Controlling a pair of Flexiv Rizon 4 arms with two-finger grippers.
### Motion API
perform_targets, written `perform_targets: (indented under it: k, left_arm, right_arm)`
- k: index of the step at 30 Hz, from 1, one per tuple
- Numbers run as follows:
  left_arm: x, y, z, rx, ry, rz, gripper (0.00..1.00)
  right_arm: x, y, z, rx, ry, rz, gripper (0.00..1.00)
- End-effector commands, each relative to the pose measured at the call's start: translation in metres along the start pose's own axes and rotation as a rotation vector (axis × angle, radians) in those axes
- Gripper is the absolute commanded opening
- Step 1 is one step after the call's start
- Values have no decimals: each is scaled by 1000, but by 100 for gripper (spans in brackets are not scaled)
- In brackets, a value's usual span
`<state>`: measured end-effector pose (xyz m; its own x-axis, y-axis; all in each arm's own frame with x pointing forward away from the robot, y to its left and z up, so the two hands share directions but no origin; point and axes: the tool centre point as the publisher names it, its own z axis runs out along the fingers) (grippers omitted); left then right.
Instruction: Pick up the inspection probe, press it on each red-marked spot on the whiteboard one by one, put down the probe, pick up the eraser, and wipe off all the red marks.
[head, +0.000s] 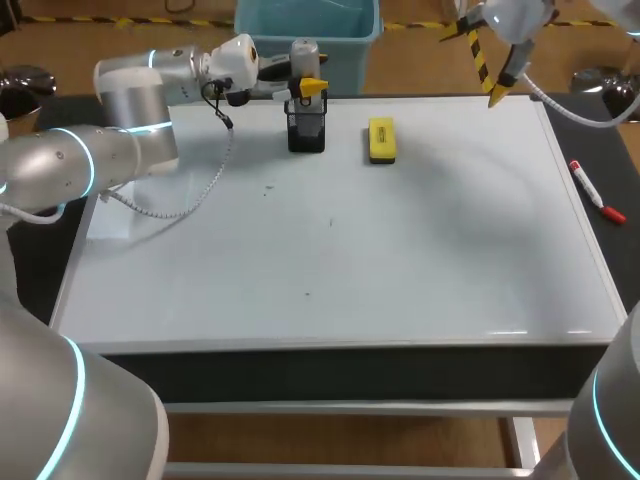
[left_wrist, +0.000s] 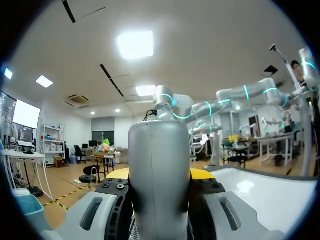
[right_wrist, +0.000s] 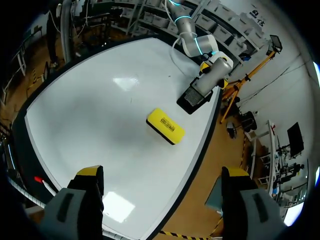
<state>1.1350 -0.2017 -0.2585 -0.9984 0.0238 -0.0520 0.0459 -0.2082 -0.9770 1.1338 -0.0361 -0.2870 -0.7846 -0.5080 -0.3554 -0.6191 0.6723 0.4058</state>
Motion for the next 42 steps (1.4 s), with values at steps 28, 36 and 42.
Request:
perform_targets:
  k: [28, 36, 42]
  left_arm:
    - [-8, 16, -1, -30, 0, -59, 100]
    - [-3, -4, -3, -136, -50, -65, 100]
    - [3, -15, -18, -350, -169, -97, 100]
  right_arm:
    - [0, 0, -1, 2, 4, -2, 100]
    - [0, 0, -1, 2, 4, -2, 100]
    - [0, 0, -1, 2, 4, -2, 100]
